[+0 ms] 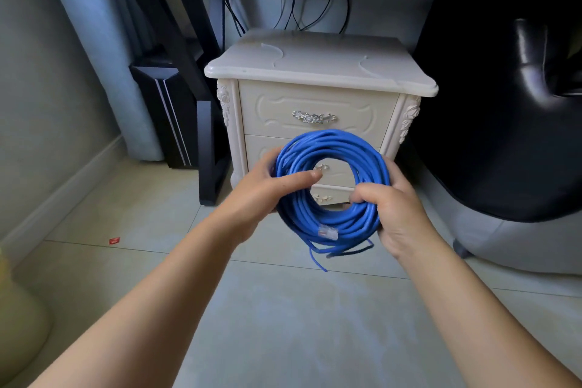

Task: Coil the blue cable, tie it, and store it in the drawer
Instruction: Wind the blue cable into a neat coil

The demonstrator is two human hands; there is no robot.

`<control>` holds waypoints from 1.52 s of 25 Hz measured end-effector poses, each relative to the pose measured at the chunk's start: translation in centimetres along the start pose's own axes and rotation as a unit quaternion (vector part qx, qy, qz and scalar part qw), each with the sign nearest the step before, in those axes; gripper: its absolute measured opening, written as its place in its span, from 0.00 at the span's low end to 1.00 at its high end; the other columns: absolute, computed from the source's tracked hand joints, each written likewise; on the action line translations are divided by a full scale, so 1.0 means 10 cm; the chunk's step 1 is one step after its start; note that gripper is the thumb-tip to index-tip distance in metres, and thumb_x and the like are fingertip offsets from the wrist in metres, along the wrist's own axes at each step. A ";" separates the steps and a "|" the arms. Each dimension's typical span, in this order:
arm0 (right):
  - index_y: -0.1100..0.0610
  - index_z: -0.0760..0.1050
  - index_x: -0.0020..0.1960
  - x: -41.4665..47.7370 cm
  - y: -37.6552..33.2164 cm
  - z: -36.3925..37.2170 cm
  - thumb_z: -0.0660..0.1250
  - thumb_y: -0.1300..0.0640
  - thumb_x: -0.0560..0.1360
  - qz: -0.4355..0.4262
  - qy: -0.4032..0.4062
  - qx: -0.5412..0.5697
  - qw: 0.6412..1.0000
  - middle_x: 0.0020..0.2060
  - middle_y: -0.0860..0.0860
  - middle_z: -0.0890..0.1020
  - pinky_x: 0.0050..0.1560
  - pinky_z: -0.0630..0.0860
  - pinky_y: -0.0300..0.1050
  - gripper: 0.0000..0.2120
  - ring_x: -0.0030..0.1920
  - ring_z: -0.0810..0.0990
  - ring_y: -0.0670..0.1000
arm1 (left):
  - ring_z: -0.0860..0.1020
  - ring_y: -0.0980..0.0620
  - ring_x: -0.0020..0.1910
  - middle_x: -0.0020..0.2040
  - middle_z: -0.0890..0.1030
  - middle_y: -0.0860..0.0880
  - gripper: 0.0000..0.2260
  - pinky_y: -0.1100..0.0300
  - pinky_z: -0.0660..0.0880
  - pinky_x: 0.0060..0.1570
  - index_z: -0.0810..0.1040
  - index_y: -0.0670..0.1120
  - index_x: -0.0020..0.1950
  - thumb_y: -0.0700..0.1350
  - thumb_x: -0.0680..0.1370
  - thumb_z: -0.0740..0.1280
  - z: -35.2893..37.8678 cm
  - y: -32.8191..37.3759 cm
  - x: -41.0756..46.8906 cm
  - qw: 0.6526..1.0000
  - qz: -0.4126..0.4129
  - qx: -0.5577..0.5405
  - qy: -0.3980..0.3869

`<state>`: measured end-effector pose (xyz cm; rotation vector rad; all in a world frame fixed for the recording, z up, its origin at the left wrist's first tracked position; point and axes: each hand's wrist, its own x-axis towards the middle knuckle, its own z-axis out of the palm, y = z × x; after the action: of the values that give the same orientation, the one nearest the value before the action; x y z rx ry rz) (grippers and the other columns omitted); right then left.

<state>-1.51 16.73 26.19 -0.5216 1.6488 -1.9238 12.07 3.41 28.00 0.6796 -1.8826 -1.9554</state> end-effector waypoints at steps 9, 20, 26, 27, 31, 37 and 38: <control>0.38 0.75 0.61 -0.12 -0.12 -0.03 0.68 0.67 0.59 -0.074 -0.181 -0.304 0.932 0.50 0.45 0.83 0.44 0.78 0.42 0.36 0.44 0.82 0.47 | 0.83 0.55 0.45 0.49 0.83 0.53 0.30 0.60 0.79 0.50 0.74 0.56 0.66 0.37 0.67 0.76 0.00 -0.04 -0.02 0.972 0.038 0.220 -0.072; 0.48 0.78 0.63 -0.06 -0.13 -0.03 0.74 0.37 0.65 0.050 -0.134 -0.018 0.990 0.56 0.54 0.84 0.54 0.79 0.54 0.30 0.53 0.84 0.53 | 0.73 0.48 0.31 0.31 0.74 0.49 0.19 0.45 0.78 0.41 0.79 0.40 0.53 0.34 0.63 0.69 0.07 -0.05 0.01 0.993 0.016 -0.043 0.109; 0.50 0.76 0.66 -0.09 -0.05 0.11 0.52 0.30 0.76 0.051 -0.023 0.130 0.990 0.57 0.54 0.84 0.58 0.78 0.60 0.33 0.54 0.84 0.59 | 0.71 0.47 0.33 0.33 0.71 0.46 0.10 0.48 0.76 0.40 0.78 0.40 0.48 0.31 0.69 0.66 0.15 -0.08 0.00 0.975 0.014 -0.137 0.175; 0.50 0.76 0.67 -0.10 -0.05 0.12 0.52 0.30 0.77 0.046 -0.008 0.150 0.988 0.57 0.54 0.84 0.59 0.78 0.59 0.32 0.54 0.84 0.59 | 0.71 0.47 0.32 0.33 0.71 0.46 0.09 0.49 0.77 0.39 0.78 0.41 0.47 0.31 0.70 0.66 0.17 -0.08 0.00 0.972 0.016 -0.148 0.182; 0.52 0.75 0.67 -0.17 0.04 0.25 0.55 0.31 0.76 0.024 -0.016 0.145 0.989 0.57 0.53 0.82 0.66 0.73 0.61 0.31 0.60 0.80 0.57 | 0.71 0.49 0.31 0.33 0.70 0.46 0.07 0.51 0.79 0.37 0.76 0.43 0.45 0.33 0.71 0.66 0.21 -0.08 0.02 0.951 0.006 -0.197 0.237; 0.41 0.69 0.67 -0.19 0.22 0.29 0.77 0.49 0.64 0.013 -0.021 0.071 0.997 0.57 0.45 0.82 0.61 0.77 0.60 0.34 0.58 0.82 0.52 | 0.76 0.51 0.33 0.36 0.75 0.48 0.08 0.56 0.78 0.37 0.75 0.44 0.51 0.37 0.73 0.68 0.34 -0.18 -0.02 0.944 0.029 -0.176 0.278; 0.42 0.69 0.65 -0.18 0.22 0.27 0.77 0.52 0.63 0.014 -0.011 0.059 0.998 0.57 0.47 0.82 0.61 0.77 0.61 0.34 0.57 0.83 0.53 | 0.78 0.51 0.35 0.37 0.76 0.48 0.08 0.54 0.78 0.40 0.75 0.44 0.52 0.37 0.74 0.68 0.36 -0.21 -0.02 0.949 0.028 -0.173 0.263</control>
<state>1.84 15.55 24.57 -0.4686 1.5109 -1.9724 10.47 6.63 25.96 0.9119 -1.1952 -1.7732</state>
